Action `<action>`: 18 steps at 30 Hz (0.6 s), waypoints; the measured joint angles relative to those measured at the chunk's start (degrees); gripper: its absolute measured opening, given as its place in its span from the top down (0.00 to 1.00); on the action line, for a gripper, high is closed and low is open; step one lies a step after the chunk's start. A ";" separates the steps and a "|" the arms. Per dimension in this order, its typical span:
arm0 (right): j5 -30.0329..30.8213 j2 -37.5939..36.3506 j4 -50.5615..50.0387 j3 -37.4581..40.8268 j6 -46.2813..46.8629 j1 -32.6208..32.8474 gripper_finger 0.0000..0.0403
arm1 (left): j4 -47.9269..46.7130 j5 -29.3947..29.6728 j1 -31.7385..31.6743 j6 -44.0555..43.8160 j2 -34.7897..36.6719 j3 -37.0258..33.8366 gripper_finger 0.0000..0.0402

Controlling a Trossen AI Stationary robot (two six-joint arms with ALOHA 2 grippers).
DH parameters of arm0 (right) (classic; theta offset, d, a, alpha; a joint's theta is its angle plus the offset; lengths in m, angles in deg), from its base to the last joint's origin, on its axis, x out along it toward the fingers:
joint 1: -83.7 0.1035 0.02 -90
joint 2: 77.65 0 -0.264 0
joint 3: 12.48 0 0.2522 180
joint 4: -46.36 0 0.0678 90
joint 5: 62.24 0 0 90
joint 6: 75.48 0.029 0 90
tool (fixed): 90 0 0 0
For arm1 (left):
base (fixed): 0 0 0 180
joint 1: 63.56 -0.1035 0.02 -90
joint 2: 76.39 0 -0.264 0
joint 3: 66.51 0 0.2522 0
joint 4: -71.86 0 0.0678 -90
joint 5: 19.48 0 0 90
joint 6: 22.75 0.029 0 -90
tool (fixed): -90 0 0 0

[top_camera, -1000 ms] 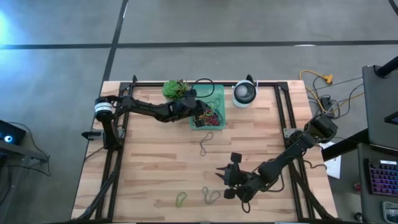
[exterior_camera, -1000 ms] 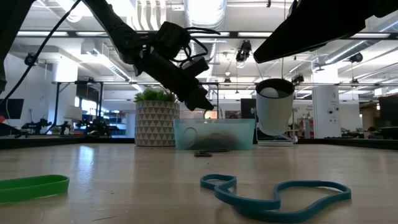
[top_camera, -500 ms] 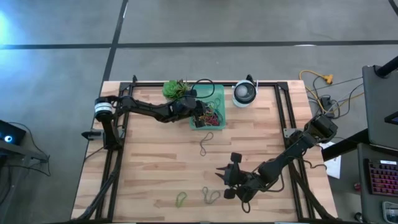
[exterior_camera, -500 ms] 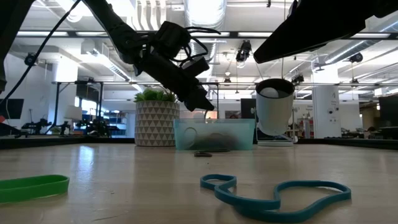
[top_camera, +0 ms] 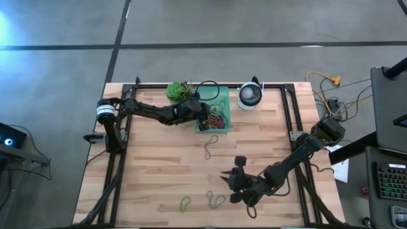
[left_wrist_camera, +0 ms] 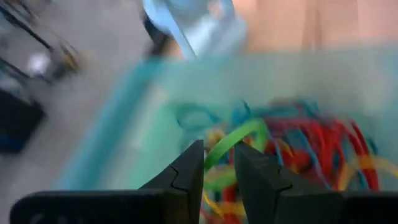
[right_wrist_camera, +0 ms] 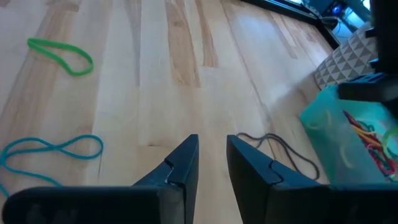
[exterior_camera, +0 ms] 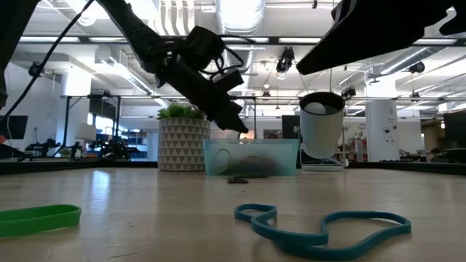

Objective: Pick and place rubber bands into bin
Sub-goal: Put the green rubber band into the green bin

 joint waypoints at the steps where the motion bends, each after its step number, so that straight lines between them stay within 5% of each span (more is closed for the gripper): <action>1: 0.00 0.00 0.01 0.00 -0.59 -0.06 0.81 | -3.68 -0.72 -0.02 -0.70 0.00 0.86 0.82; 6: 0.02 0.00 0.02 0.04 -3.38 -0.44 0.82 | -17.90 -3.68 -0.51 -0.85 0.00 5.84 0.82; 18: 0.01 0.00 -0.33 0.92 -5.05 -1.02 0.83 | -18.96 -3.74 -0.04 -0.76 2.57 8.38 0.82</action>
